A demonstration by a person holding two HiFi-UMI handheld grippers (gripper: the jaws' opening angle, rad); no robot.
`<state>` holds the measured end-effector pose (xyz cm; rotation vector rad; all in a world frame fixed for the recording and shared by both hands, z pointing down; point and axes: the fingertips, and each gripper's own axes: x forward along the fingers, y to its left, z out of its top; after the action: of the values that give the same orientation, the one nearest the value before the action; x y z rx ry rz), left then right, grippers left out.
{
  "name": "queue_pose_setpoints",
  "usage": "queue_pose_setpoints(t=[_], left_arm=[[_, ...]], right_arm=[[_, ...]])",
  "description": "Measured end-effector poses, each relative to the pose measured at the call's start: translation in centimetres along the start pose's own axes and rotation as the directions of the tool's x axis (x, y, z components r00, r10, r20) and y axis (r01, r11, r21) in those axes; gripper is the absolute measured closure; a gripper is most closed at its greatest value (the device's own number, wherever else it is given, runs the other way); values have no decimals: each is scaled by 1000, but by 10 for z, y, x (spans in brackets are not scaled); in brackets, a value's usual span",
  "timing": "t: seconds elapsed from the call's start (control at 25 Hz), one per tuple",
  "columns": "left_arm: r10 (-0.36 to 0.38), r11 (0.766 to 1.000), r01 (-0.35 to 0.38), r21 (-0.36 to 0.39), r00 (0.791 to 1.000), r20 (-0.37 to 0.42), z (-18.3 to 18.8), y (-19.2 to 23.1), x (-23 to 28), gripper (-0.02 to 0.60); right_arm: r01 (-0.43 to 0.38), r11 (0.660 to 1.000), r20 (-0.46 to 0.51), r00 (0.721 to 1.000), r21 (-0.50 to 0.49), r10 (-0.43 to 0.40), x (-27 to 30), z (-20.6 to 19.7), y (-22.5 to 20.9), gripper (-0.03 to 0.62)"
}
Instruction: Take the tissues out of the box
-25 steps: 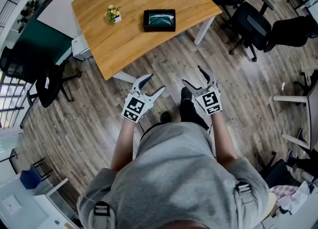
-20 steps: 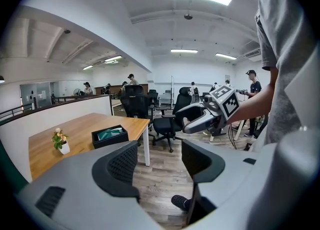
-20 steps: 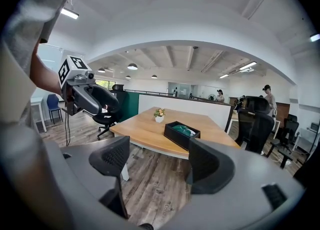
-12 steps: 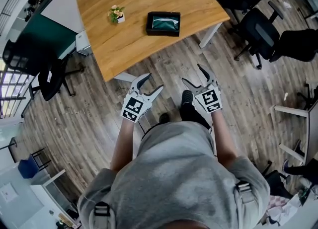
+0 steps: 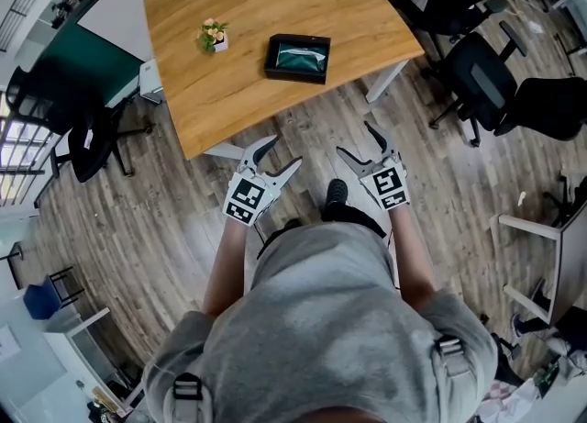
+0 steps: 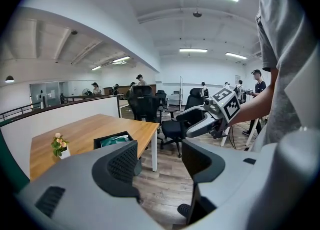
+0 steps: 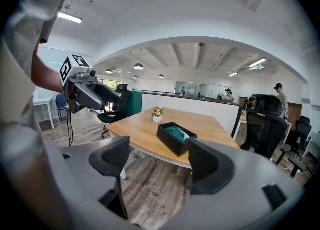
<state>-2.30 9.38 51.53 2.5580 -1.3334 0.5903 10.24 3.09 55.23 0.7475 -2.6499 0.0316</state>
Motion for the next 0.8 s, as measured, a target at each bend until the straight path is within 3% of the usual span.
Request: queue_pose_setpoints(t=[0.28,0.8], left_arm=[[38,998,-37,-51,999,27,19,12,24,304],[162,982,-160,-96,987,17,19,33,40,304]], right_arm=[[-56,998,10,998,-26,56,19,4,-29,229],[-159,984,18,987,-78,161,51,13,-55,235]])
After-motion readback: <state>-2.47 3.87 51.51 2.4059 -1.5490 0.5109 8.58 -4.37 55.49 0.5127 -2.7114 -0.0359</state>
